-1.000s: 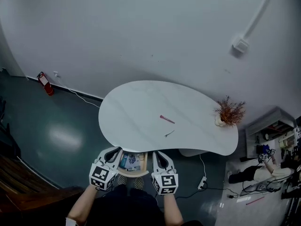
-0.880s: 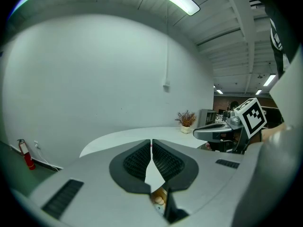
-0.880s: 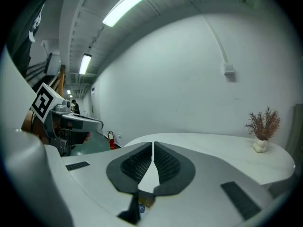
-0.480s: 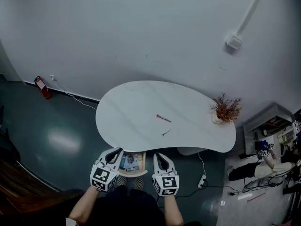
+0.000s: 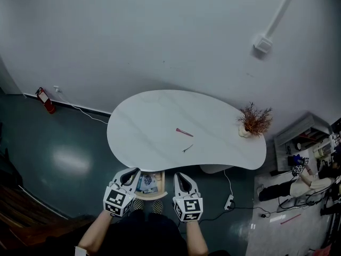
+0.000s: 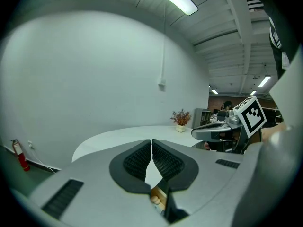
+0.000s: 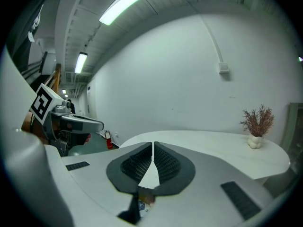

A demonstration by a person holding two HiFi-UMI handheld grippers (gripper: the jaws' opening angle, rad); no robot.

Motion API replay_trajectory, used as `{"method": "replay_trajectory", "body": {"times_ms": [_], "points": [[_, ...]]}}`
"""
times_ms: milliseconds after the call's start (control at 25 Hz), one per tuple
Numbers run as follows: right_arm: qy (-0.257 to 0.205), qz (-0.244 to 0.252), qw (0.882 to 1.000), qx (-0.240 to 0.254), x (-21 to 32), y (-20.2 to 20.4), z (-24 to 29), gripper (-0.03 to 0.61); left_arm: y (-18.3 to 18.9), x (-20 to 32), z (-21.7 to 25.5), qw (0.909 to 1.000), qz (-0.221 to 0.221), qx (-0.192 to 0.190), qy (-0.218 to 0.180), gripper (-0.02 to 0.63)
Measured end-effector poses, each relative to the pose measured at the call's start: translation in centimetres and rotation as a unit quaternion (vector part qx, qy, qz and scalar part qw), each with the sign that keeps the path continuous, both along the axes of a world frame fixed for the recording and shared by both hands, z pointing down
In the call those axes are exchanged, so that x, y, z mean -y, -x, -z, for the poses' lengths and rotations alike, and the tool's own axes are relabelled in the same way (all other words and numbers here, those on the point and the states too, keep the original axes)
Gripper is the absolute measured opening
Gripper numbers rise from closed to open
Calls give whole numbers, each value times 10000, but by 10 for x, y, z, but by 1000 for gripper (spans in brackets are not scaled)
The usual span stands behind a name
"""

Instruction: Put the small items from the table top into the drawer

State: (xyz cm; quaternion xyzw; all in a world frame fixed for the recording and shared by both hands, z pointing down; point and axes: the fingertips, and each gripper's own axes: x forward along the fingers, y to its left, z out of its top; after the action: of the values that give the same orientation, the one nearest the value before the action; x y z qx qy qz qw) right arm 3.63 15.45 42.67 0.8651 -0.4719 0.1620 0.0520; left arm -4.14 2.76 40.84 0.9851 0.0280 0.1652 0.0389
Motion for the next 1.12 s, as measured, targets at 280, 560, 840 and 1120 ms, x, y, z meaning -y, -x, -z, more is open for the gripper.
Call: {"method": "replay_trajectory", "body": {"times_ms": [280, 560, 840, 1120], "points": [[73, -263, 9996, -16, -1, 0, -1, 38, -9, 0, -1, 9996, -287, -14, 76, 26], [102, -801, 9967, -46, -17, -14, 2, 38, -31, -5, 0, 9974, -718, -78, 63, 26], [112, -1015, 9947, -151, -32, -51, 7, 38, -71, -19, -1, 9956, -926, -148, 85, 26], [102, -726, 9972, -120, -36, -121, -3, 38, -133, -31, -6, 9974, -705, -114, 82, 26]]}}
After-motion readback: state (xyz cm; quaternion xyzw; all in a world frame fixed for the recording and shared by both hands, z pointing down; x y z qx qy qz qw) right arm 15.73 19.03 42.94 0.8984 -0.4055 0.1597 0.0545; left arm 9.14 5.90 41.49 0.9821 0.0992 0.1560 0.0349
